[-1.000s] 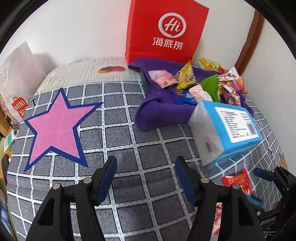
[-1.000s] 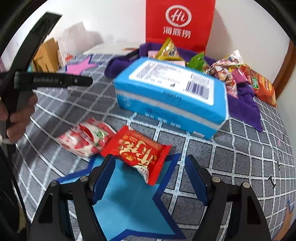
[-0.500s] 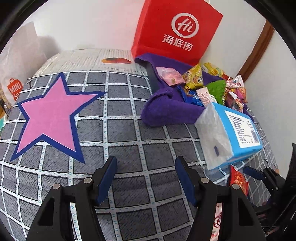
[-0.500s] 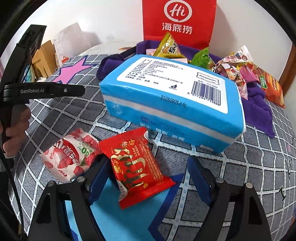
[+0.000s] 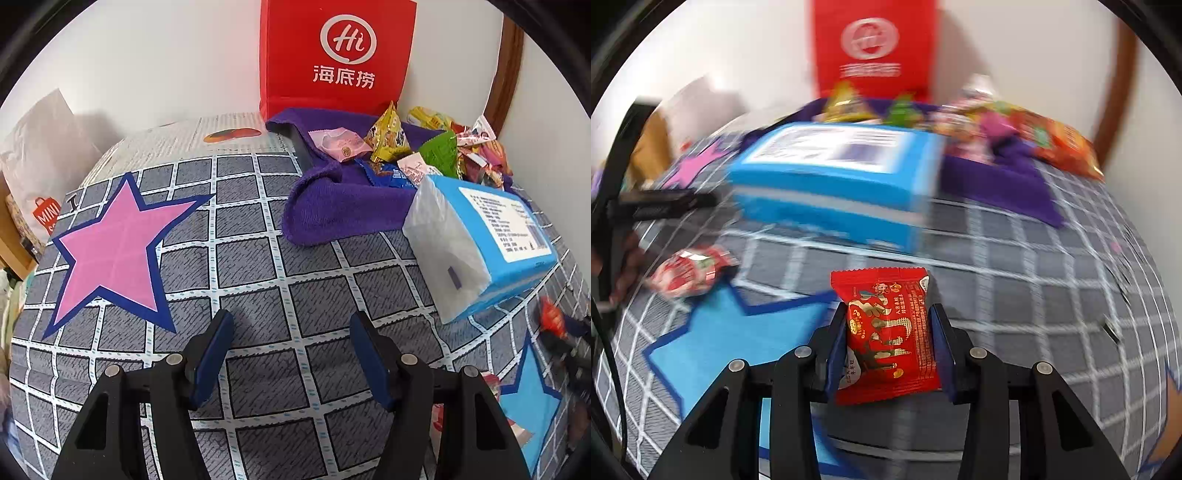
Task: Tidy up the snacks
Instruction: 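Grasp the red packet with the right tool, then hold the red packet with the right tool while the left grasps the strawberry packet, then carry the red packet with the right tool while the left carries the strawberry packet to the towel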
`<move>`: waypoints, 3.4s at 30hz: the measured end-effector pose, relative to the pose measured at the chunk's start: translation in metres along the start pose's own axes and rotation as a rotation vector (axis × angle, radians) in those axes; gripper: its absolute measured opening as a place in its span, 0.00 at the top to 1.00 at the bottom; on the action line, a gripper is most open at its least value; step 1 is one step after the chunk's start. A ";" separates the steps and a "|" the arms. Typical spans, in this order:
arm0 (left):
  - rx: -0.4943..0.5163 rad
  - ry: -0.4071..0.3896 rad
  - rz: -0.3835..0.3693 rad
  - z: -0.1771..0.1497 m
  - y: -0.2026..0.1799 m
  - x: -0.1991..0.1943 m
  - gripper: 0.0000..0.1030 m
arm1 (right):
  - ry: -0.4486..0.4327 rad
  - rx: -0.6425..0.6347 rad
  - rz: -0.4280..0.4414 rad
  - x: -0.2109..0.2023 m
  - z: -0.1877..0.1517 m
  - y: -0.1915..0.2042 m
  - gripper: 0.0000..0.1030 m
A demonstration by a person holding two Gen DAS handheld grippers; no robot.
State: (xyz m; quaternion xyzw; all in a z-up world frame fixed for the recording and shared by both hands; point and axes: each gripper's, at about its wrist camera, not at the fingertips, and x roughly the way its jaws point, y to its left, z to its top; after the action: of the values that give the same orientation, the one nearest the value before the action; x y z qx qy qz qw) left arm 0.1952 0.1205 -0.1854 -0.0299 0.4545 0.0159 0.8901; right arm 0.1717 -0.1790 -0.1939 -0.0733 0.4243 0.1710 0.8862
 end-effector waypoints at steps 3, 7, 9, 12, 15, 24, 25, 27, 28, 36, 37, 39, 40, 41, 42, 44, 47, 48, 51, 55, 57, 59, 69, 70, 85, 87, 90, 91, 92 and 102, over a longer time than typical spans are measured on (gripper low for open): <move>0.008 0.003 0.010 0.000 -0.002 0.001 0.35 | 0.000 0.090 -0.016 0.001 -0.003 -0.026 0.59; 0.005 0.005 0.008 0.001 -0.003 0.001 0.33 | -0.007 0.154 0.019 0.003 -0.001 -0.041 0.59; 0.004 0.006 0.005 0.001 -0.004 0.001 0.32 | -0.004 0.143 0.027 0.005 -0.001 -0.038 0.59; 0.008 0.008 -0.001 0.001 -0.005 0.002 0.30 | -0.001 0.117 0.037 0.007 0.000 -0.031 0.59; 0.007 0.008 -0.009 0.001 -0.005 0.003 0.30 | 0.003 0.104 0.022 0.008 0.000 -0.029 0.59; 0.008 0.012 -0.010 -0.001 -0.005 -0.001 0.30 | 0.004 0.101 0.018 0.008 0.000 -0.028 0.58; 0.019 0.016 -0.001 -0.004 -0.006 -0.003 0.30 | 0.004 0.101 0.019 0.009 0.000 -0.028 0.58; 0.030 0.018 0.007 -0.008 -0.009 -0.006 0.30 | 0.003 0.104 0.025 0.009 0.000 -0.029 0.58; 0.021 0.024 -0.001 -0.010 -0.009 -0.008 0.30 | 0.003 0.107 0.028 0.009 0.000 -0.030 0.58; -0.067 0.066 -0.153 -0.023 -0.012 -0.028 0.30 | 0.000 0.116 0.038 0.008 0.000 -0.031 0.58; -0.067 0.070 -0.166 -0.025 -0.016 -0.029 0.30 | 0.000 0.116 0.039 0.008 0.000 -0.031 0.58; -0.055 0.076 -0.170 -0.028 -0.025 -0.030 0.30 | -0.001 0.118 0.040 0.008 0.000 -0.031 0.58; -0.045 0.077 -0.168 -0.029 -0.030 -0.030 0.30 | -0.001 0.117 0.040 0.008 0.000 -0.031 0.58; -0.034 0.078 -0.168 -0.030 -0.036 -0.031 0.30 | -0.001 0.118 0.041 0.008 0.000 -0.031 0.58; -0.029 0.081 -0.176 -0.031 -0.040 -0.032 0.30 | -0.001 0.120 0.042 0.008 0.000 -0.031 0.58; -0.042 0.098 -0.231 -0.032 -0.047 -0.034 0.28 | -0.002 0.124 0.045 0.008 0.000 -0.031 0.58; -0.048 0.119 -0.260 -0.032 -0.056 -0.034 0.28 | -0.004 0.133 0.053 0.007 -0.001 -0.032 0.58; -0.039 0.122 -0.252 -0.032 -0.060 -0.034 0.28 | -0.004 0.135 0.056 0.007 -0.001 -0.033 0.58; -0.019 0.114 -0.226 -0.036 -0.070 -0.035 0.25 | -0.006 0.142 0.064 0.007 -0.001 -0.034 0.58; 0.068 0.111 -0.154 -0.043 -0.091 -0.037 0.25 | -0.009 0.150 0.073 0.007 -0.001 -0.035 0.58; 0.105 0.098 -0.100 -0.048 -0.097 -0.038 0.25 | -0.009 0.154 0.074 0.006 -0.001 -0.034 0.58; 0.124 0.074 -0.064 -0.053 -0.101 -0.040 0.24 | -0.009 0.154 0.074 0.007 -0.001 -0.034 0.58; 0.042 0.061 -0.100 -0.049 -0.083 -0.048 0.50 | -0.006 0.141 0.056 0.007 -0.002 -0.032 0.58; 0.034 0.065 -0.112 -0.047 -0.084 -0.048 0.51 | -0.006 0.138 0.053 0.007 -0.001 -0.032 0.58; -0.027 0.010 -0.203 -0.027 -0.068 -0.086 0.51 | -0.012 0.156 0.068 0.005 -0.002 -0.035 0.62; -0.039 0.007 -0.214 -0.024 -0.066 -0.089 0.51 | -0.012 0.159 0.075 0.004 -0.002 -0.035 0.62; -0.046 -0.009 -0.230 -0.018 -0.064 -0.095 0.51 | -0.002 0.152 0.070 -0.003 -0.004 -0.034 0.63; -0.045 -0.016 -0.227 -0.015 -0.065 -0.097 0.51 | 0.002 0.150 0.070 -0.005 -0.003 -0.034 0.63; -0.044 -0.021 -0.227 -0.012 -0.065 -0.100 0.51 | 0.000 0.147 0.068 -0.010 -0.001 -0.033 0.63; -0.036 -0.070 -0.256 0.017 -0.070 -0.130 0.51 | -0.064 0.100 0.009 -0.079 0.039 -0.025 0.63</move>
State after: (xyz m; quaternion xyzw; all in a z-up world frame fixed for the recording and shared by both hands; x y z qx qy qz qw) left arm 0.1365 0.0518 -0.0674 -0.1030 0.4152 -0.0887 0.8995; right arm 0.1631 -0.2106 -0.1078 -0.0215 0.4040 0.1559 0.9011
